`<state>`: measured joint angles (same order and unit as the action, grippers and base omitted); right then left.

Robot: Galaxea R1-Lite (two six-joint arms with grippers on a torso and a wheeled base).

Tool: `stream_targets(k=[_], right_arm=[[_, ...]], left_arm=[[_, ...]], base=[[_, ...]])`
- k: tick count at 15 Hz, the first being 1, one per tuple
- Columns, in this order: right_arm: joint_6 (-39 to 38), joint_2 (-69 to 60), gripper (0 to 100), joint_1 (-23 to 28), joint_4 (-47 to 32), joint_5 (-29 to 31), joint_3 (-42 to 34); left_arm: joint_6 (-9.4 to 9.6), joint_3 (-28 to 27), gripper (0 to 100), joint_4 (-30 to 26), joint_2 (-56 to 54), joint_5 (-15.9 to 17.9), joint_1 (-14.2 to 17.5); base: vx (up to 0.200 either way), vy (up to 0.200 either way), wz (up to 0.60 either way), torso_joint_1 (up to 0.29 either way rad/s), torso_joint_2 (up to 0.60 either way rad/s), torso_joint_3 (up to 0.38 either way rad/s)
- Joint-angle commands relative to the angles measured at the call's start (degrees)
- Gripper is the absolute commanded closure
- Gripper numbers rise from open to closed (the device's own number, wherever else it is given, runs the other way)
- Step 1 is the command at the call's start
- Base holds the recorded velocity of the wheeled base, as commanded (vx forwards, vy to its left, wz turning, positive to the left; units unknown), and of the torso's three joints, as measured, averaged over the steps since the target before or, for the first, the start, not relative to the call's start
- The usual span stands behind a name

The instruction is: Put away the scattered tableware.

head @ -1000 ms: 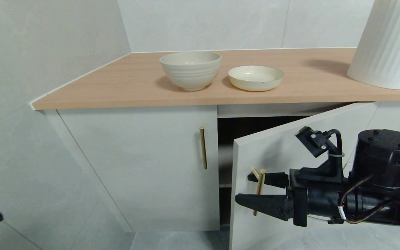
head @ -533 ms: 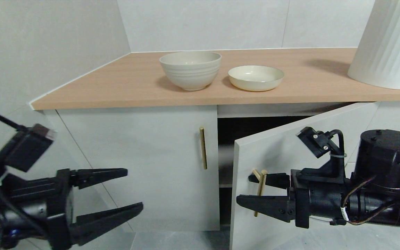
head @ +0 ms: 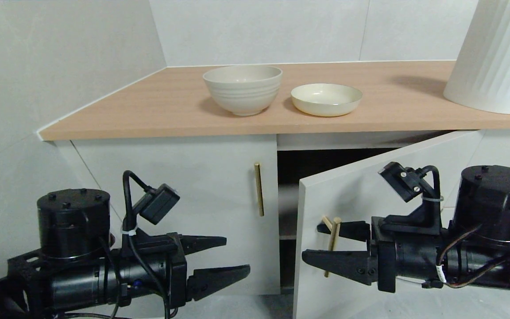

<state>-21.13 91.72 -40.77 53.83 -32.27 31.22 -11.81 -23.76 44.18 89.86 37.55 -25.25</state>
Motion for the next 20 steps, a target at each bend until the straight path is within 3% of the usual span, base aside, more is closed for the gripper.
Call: stream_targets(k=[1,2,7,12,14,16,18,19,20], right_arm=[[0.1,-0.5,0,0.1,0.2,0.1,0.1],[0.1,-0.6,0,0.1,0.2,0.1,0.1],[0.1,-0.3,0,0.1,0.2,0.1,0.0],[0.1,0.1,0,0.0,0.2,0.1,-0.1],[0.1,-0.1,0,0.0,0.2,0.1,-0.2],[0.1,-0.3,0,0.0,0.2,0.1,-0.5],[0.3,-0.1,0,0.0,0.2,0.0,-0.8],[0.3,0.0,0,0.0,0.2,-0.1,-1.1],[0.4,0.0,0,0.1,0.2,-0.1,-1.2]], left_arm=[[0.04,0.1,0,0.0,1.1,0.0,-0.5],[0.04,0.1,100,0.0,1.3,0.0,-0.5],[-1.63,-2.4,100,1.3,2.5,0.1,-0.5],[-1.63,-7.7,100,8.6,10.0,0.2,-2.1],[-2.95,-11.7,100,9.9,13.2,0.3,-4.1],[-5.68,-13.9,100,13.0,17.9,1.2,-6.0],[-6.29,-13.2,100,23.8,24.3,1.0,-8.8],[-8.49,-12.8,100,33.0,29.0,-0.4,-11.1],[-10.25,-12.9,100,37.4,30.8,-1.7,-12.1]], base=[[0.000,0.000,0.00,0.000,0.00,0.000],[0.000,0.000,0.00,0.000,0.00,0.000],[0.000,0.000,0.00,0.000,0.00,0.000],[0.000,0.000,0.00,0.000,0.00,0.000],[0.000,0.000,0.00,0.000,0.00,0.000],[0.000,0.000,0.00,0.000,0.00,0.000],[0.000,0.000,0.00,0.000,0.00,0.000],[0.000,0.000,0.00,0.000,0.00,0.000],[0.000,0.000,0.00,0.000,0.00,0.000]])
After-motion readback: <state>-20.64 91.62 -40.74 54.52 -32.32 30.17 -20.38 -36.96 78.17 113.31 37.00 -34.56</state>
